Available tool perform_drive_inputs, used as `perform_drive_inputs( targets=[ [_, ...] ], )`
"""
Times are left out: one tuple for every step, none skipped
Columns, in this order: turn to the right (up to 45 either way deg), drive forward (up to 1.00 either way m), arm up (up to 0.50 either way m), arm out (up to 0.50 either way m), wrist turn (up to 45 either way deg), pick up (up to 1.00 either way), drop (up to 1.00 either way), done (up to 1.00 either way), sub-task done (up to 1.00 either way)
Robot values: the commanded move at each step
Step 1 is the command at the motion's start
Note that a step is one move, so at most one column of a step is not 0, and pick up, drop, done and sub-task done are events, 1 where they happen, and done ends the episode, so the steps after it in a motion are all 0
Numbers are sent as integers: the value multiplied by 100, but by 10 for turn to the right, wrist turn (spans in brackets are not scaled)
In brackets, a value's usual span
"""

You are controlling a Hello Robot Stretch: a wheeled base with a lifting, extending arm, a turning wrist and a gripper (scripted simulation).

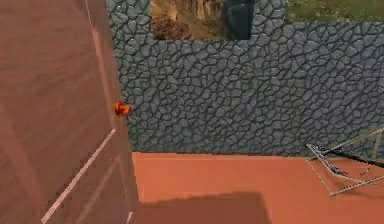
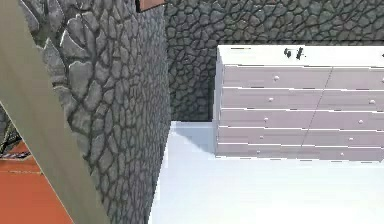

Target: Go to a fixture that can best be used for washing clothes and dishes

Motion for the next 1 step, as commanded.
perform_drive_inputs(
  targets=[
    [0, 100, 0, 0, 0, 0, 0, 0, 0]
  ],
)
